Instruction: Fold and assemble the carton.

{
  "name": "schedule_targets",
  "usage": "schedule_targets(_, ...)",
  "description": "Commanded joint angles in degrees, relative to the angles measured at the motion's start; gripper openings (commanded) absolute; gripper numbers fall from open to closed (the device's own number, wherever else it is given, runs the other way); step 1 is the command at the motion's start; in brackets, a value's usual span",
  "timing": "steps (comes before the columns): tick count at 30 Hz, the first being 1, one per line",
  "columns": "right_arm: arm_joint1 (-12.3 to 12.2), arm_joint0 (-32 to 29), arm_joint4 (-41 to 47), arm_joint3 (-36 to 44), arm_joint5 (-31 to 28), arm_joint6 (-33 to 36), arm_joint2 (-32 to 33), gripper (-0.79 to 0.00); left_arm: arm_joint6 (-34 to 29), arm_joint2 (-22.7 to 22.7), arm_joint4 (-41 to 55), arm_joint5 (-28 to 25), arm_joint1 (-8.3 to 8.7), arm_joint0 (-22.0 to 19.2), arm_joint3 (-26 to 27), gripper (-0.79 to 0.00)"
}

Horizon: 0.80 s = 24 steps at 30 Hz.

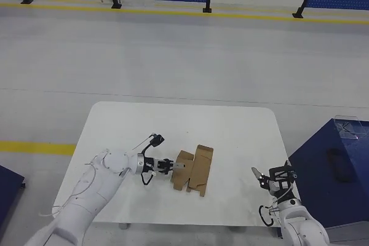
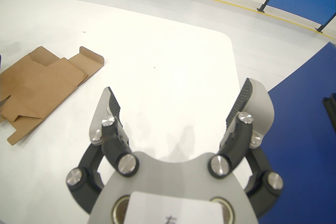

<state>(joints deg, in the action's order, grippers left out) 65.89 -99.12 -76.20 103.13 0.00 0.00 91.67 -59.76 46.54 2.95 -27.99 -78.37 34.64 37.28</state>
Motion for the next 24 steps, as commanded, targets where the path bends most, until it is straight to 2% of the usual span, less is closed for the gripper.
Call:
schedule_targets(1,0.0,0.0,0.0,0.0,0.0,0.0,0.0,0.0,-0.24,-1.37,0.9,-0.16,-1.12,-0.82,-2.52,0.0)
schedule_targets(3,0.0,0.0,0.0,0.0,0.0,0.0,0.0,0.0,-0.3,-2.25,1.39,-0.56,-1.99,-1.64,-4.71,0.0)
schedule_targets(5,0.0,0.0,0.0,0.0,0.0,0.0,0.0,0.0,-0.5,-2.93,2.11,-0.99,-2.82,-2.25,-6.65,-0.145)
schedule_targets(6,0.0,0.0,0.0,0.0,0.0,0.0,0.0,0.0,-0.84,-3.26,2.41,-1.24,-3.22,-2.56,-7.6,-0.169)
schedule_targets(8,0.0,0.0,0.0,0.0,0.0,0.0,0.0,0.0,-1.36,-3.83,3.06,-2.07,-4.0,-3.14,-9.49,-0.348)
schedule_targets(9,0.0,0.0,0.0,0.0,0.0,0.0,0.0,0.0,-1.54,-4.11,3.39,-2.32,-4.41,-3.32,-10.44,-0.403)
schedule_targets(11,0.0,0.0,0.0,0.0,0.0,0.0,0.0,0.0,-1.57,-4.5,4.1,-2.56,-5.19,-3.77,-12.32,-0.425)
schedule_targets(15,0.0,0.0,0.0,0.0,0.0,0.0,0.0,0.0,-2.15,-4.92,5.77,-2.93,-6.63,-4.51,-15.83,-0.563)
schedule_targets(16,0.0,0.0,0.0,0.0,0.0,0.0,0.0,0.0,-2.34,-4.81,6.52,-3.42,-6.94,-4.62,-16.57,-0.606)
schedule_targets(18,0.0,0.0,0.0,0.0,0.0,0.0,0.0,0.0,-3.09,-4.55,7.95,-4.33,-7.45,-4.86,-18.01,-0.785)
schedule_targets(24,0.0,0.0,0.0,0.0,0.0,0.0,0.0,0.0,-7.86,-2.08,14.89,-8.68,-8.07,-5.39,-20.69,-0.785)
